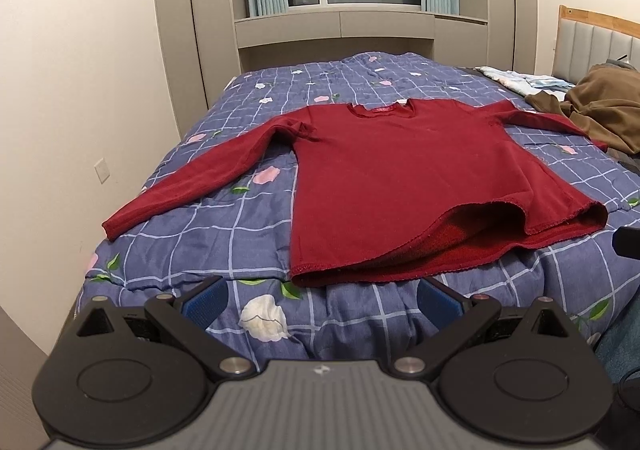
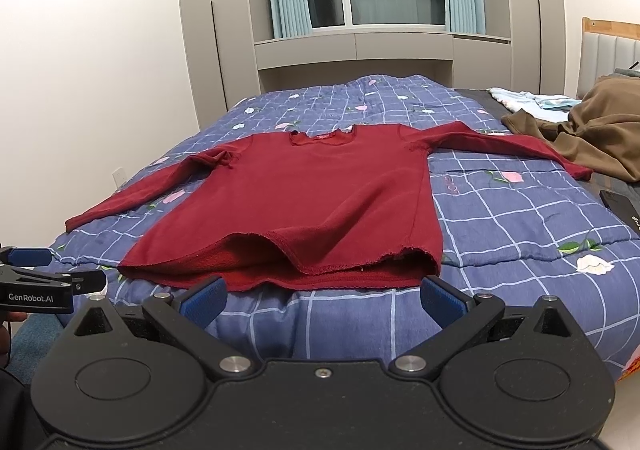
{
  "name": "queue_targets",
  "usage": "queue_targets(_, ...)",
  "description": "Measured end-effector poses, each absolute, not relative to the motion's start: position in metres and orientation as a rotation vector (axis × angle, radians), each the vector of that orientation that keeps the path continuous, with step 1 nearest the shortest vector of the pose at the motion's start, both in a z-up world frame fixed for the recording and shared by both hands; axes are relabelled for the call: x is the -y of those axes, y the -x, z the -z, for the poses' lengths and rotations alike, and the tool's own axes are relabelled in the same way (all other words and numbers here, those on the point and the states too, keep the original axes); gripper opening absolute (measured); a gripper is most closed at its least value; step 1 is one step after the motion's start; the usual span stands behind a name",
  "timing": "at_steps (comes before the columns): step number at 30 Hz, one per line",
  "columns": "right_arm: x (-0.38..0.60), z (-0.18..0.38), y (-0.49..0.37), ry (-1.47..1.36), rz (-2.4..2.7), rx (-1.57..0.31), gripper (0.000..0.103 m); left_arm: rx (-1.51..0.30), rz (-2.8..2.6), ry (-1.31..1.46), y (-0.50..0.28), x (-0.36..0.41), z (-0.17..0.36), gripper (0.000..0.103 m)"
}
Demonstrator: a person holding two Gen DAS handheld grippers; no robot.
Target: Fold small clothes
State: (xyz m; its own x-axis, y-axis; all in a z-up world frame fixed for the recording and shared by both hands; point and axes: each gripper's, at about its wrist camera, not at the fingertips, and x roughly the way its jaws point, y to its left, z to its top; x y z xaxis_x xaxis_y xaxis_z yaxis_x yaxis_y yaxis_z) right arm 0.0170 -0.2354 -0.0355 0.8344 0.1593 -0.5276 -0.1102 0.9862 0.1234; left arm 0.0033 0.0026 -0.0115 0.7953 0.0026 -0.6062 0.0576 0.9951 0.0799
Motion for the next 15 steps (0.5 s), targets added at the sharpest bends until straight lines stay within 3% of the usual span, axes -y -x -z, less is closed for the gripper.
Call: queue_targets(15, 0.235, 0.039, -0.034, -0.081, -0.141, -0.613, 0.103, -0.692, 0.030, -0.119, -0.015, 0.000, 0.015, 0.103)
